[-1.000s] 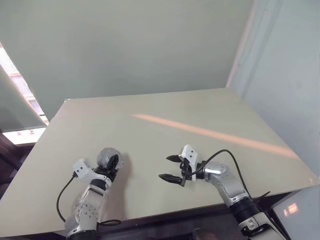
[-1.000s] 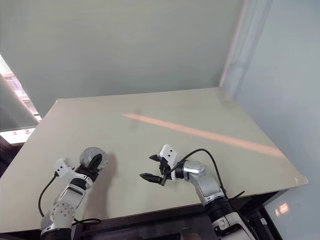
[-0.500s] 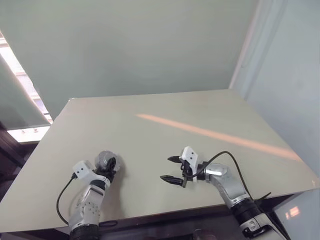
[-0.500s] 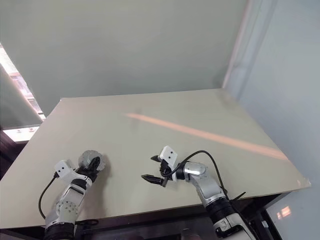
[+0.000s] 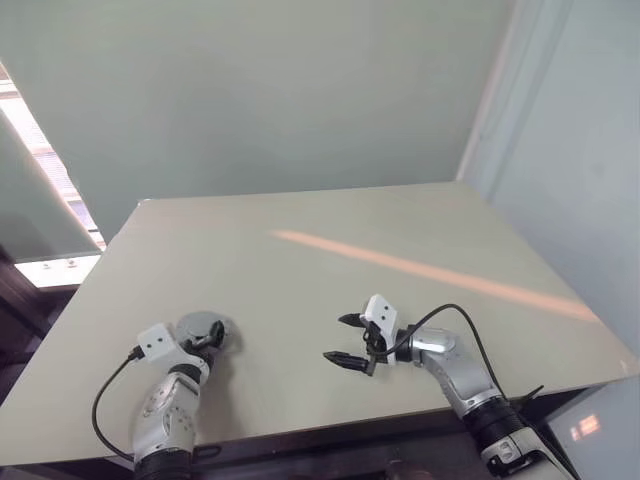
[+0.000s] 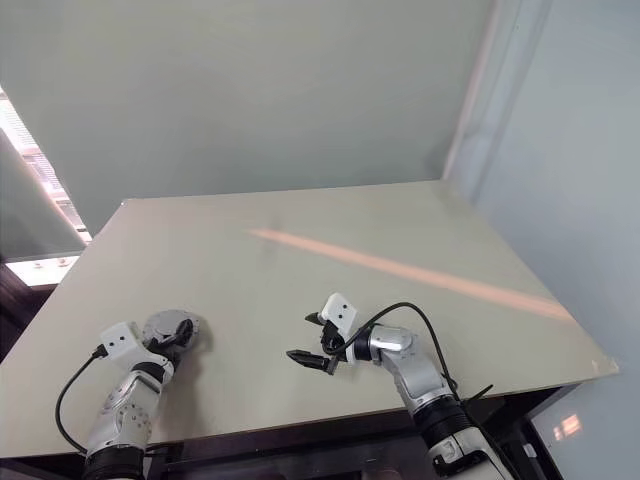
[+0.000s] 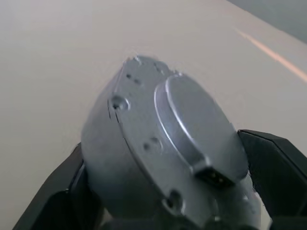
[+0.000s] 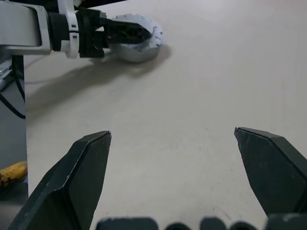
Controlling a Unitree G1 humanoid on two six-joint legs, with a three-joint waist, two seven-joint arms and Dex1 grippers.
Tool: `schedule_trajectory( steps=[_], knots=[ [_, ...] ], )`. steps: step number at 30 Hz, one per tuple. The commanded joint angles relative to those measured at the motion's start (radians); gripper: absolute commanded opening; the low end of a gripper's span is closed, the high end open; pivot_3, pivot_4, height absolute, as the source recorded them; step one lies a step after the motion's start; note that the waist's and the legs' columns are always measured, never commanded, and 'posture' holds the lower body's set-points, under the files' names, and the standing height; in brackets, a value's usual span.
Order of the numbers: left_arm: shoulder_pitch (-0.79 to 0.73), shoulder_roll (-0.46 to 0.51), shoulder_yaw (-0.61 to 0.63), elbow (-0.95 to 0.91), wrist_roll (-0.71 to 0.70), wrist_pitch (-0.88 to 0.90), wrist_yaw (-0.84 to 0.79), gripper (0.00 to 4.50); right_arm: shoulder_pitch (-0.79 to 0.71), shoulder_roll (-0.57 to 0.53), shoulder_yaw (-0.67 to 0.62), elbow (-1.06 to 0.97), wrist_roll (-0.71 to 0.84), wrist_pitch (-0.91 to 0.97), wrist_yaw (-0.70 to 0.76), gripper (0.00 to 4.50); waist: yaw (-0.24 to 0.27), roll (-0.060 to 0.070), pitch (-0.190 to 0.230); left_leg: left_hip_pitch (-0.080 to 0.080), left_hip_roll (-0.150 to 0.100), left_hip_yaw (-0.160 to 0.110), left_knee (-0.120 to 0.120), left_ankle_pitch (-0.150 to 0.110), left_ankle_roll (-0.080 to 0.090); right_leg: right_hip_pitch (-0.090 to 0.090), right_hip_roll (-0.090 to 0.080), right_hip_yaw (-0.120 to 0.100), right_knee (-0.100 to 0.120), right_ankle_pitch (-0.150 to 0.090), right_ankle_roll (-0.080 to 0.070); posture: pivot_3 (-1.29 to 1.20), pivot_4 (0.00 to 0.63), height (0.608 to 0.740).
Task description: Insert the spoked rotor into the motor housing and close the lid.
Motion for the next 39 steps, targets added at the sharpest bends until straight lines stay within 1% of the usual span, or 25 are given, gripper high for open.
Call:
schedule_trajectory(
  steps=[1,4,9,14,17,20,24,29,33,39],
  knots=[
    [-0.016,0.027,0.028,-0.017,0.068,-0.09,0.079,4.47,-0.017,0.004,-0.008,-0.011,0.0,-0.019,-0.001,4.5,-0.003,0.0,0.0,0.0,0.0,0.0,0.0,0.0,0.0,0.0,0.0,0.0,0.0,0.0,0.0,0.0,0.0,0.74],
    [-0.006,0.048,0.013,-0.026,0.155,-0.161,0.137,4.47,-0.02,0.003,-0.008,-0.002,-0.002,-0.019,0.0,4.5,-0.002,-0.001,0.0,0.0,0.001,0.0,0.0,0.0,0.0,0.0,0.001,0.0,0.0,0.0,0.0,0.0,0.0,0.74],
    [0.007,0.071,-0.011,-0.036,0.258,-0.264,0.182,4.47,-0.025,0.002,-0.007,0.013,-0.005,-0.022,0.002,4.5,0.001,-0.001,0.0,0.0,0.001,0.0,-0.001,0.0,0.0,0.0,0.001,0.0,0.0,0.0,0.0,0.0,0.0,0.74],
    [0.008,0.058,-0.012,-0.047,0.22,-0.204,0.144,4.47,-0.03,0.002,-0.005,0.023,-0.009,-0.026,0.002,4.5,0.007,-0.001,0.0,0.0,0.0,0.001,-0.001,0.0,0.0,0.0,0.0,0.0,0.0,0.0,0.0,0.0,0.0,0.74],
    [0.012,0.056,-0.016,-0.05,0.233,-0.225,0.135,4.47,-0.032,0.001,-0.005,0.026,-0.011,-0.029,0.001,4.5,0.006,-0.001,-0.001,0.0,0.001,0.001,-0.001,0.0,0.0,0.0,0.0,0.0,0.0,0.0,0.0,0.0,0.0,0.74],
    [0.023,0.047,-0.031,-0.077,0.209,-0.265,0.064,4.47,-0.031,-0.002,-0.008,0.029,-0.015,-0.032,-0.003,4.5,0.006,-0.001,-0.001,0.0,0.001,0.0,-0.001,0.0,0.0,0.0,0.0,0.0,0.0,0.0,0.0,0.0,0.0,0.74],
    [0.059,0.049,-0.095,-0.144,0.202,-0.304,-0.078,4.47,-0.026,-0.002,-0.034,0.033,-0.012,-0.035,-0.034,4.5,0.008,-0.001,0.0,0.0,0.001,0.001,-0.001,0.0,0.0,0.0,0.0,0.0,0.0,0.0,0.0,0.0,0.0,0.74],
    [0.1,0.068,-0.18,-0.249,0.193,-0.314,-0.23,4.47,-0.015,-0.001,-0.132,0.003,0.064,-0.008,-0.073,4.5,0.008,-0.001,0.0,0.0,0.001,0.001,0.0,0.0,0.0,0.0,0.0,0.0,0.0,0.0,0.0,0.0,0.0,0.74],
    [0.149,0.083,-0.245,-0.382,0.154,-0.242,-0.336,4.47,0.016,-0.046,-0.186,-0.053,0.083,0.011,-0.086,4.5,0.008,-0.001,0.0,0.0,0.001,0.001,-0.001,0.0,0.0,0.0,0.0,0.0,0.0,0.0,0.0,0.0,0.0,0.74],
    [0.184,0.102,-0.287,-0.499,0.116,-0.135,-0.398,4.47,0.087,-0.085,-0.218,-0.133,0.097,0.042,-0.107,4.5,0.006,0.0,0.0,0.0,0.002,0.002,-0.001,0.0,0.001,0.0,0.001,0.001,0.0,0.0,0.0,0.0,0.0,0.74]
  ],
)
